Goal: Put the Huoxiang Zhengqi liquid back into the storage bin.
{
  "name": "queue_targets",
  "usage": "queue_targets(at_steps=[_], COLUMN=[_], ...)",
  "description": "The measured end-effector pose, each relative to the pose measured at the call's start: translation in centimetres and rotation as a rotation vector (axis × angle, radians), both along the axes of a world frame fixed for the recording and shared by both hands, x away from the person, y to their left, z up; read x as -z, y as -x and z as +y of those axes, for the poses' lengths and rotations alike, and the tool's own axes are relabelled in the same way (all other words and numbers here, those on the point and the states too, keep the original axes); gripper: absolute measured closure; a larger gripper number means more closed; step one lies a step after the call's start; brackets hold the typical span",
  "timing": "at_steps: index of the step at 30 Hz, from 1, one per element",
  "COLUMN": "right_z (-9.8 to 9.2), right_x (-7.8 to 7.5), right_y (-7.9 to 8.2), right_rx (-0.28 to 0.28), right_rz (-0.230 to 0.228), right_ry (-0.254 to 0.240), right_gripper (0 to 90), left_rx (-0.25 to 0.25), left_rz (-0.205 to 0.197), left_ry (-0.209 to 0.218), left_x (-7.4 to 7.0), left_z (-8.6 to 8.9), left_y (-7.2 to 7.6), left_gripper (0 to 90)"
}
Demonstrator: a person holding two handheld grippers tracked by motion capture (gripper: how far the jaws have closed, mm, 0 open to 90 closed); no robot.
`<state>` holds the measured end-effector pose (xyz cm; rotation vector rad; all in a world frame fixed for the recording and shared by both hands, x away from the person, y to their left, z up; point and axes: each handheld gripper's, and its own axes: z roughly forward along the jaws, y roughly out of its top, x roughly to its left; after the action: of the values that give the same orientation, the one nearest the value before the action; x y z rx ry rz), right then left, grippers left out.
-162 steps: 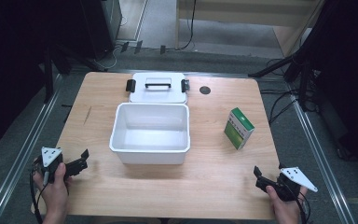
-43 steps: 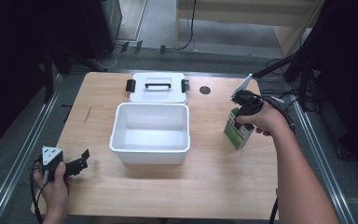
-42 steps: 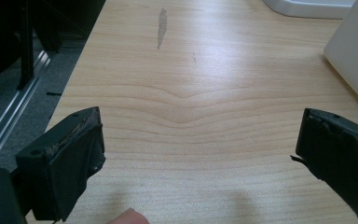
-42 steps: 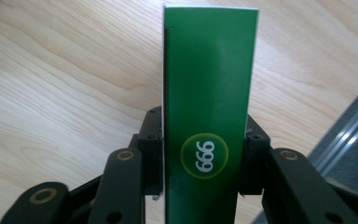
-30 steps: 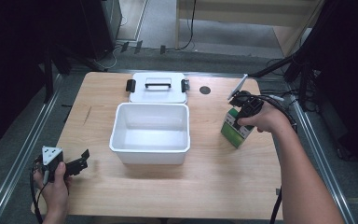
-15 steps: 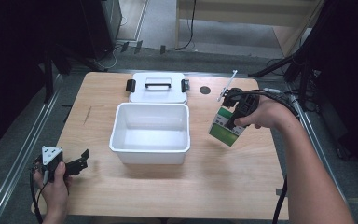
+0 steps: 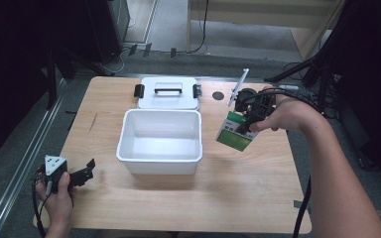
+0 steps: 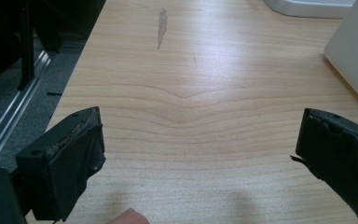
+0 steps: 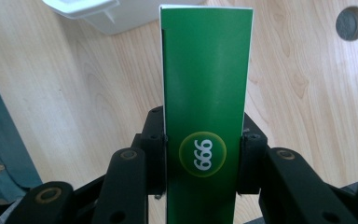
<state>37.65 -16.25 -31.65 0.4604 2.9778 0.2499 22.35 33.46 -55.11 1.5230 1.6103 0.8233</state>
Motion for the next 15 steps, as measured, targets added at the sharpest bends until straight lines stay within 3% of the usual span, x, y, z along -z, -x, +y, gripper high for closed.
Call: queue_targets(at_steps=[15], right_z=[2.6], right_x=[-4.2], right_y=[0.5], right_rx=[-0.084], right_rz=[-0.017], right_ry=[0.004], right_gripper=[64.4], left_rx=[0.001], left_rz=[0.003], left_ry=[0.0], left_x=[0.0], left_z=[0.0], left_y=[0.0], left_gripper=[1.8])
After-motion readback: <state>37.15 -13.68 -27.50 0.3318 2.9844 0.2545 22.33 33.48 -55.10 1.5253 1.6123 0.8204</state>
